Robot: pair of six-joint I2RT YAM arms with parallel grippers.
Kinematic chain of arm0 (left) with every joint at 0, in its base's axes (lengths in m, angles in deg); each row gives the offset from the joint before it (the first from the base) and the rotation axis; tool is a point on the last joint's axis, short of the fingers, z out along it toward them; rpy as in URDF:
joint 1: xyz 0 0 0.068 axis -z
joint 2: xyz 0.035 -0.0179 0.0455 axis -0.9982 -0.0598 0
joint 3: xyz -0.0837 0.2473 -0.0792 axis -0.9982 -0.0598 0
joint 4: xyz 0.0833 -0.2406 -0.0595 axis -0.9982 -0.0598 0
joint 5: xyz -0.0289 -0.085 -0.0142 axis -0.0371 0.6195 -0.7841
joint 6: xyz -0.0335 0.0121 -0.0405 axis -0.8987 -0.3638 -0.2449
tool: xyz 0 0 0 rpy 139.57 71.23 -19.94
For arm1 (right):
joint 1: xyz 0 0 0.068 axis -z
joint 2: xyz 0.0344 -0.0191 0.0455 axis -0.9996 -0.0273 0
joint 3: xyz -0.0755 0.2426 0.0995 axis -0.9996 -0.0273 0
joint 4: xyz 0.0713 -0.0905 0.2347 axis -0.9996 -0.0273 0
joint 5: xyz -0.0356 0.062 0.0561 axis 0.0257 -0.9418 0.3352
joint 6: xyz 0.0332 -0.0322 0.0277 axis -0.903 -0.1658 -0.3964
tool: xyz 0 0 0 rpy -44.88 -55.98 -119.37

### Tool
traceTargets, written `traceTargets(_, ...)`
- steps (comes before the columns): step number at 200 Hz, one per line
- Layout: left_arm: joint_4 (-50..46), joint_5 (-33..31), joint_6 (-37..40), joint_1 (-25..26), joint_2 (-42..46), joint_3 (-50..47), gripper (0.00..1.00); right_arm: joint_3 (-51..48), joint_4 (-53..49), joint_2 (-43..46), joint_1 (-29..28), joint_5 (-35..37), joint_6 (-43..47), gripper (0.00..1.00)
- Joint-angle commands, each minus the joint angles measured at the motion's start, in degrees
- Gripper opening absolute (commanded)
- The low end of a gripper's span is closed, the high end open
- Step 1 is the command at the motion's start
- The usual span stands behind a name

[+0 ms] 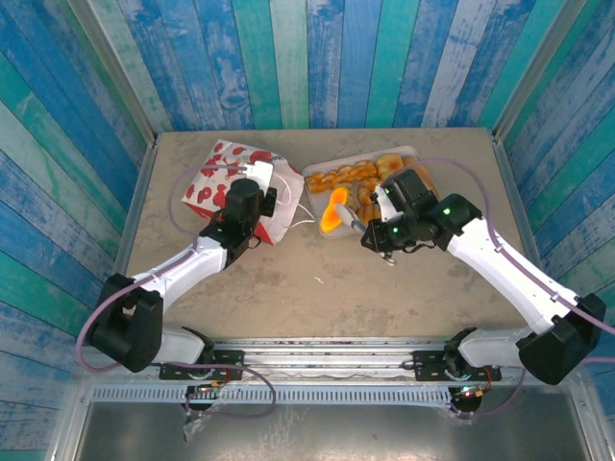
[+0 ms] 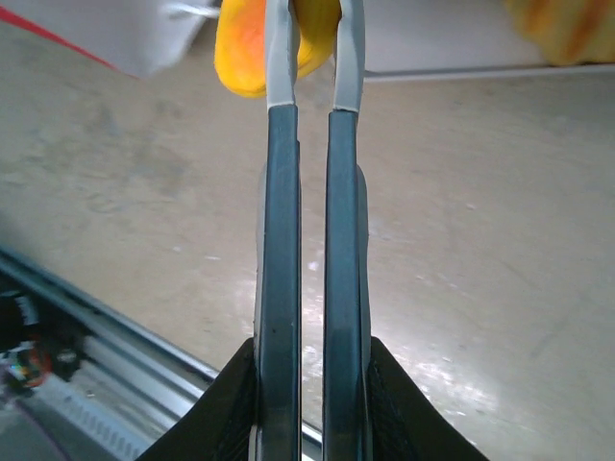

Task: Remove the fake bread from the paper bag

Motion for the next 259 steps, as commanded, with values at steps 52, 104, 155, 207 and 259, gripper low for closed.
traceTargets(52, -1.5, 0.9, -2.3, 0.1, 7.1, -0.7, 0.0, 10.7, -7.7, -14.3, 0.5, 7.8, 9.6, 0.17)
traceTargets(104, -1.1, 1.2, -2.6, 0.1, 8.8, -2.2, 0.0, 17.4, -8.6, -21.9, 0.5, 9.4, 13.2, 0.2)
traceTargets(155, -0.8, 1.3, -2.5, 0.1, 8.7, -2.7, 0.0, 22.3, -9.5, -27.0, 0.3, 9.7, 14.9, 0.27)
traceTargets(207, -1.0, 1.3, -2.5, 0.1, 8.6, -3.0, 0.0, 26.5, -10.9, -31.6, 0.3, 11.7, 16.0, 0.38)
traceTargets(259, -1.1, 0.9, -2.4, 0.1, 8.9, -3.3, 0.0, 27.7, -10.7, -31.2, 0.3, 9.2, 15.9, 0.42)
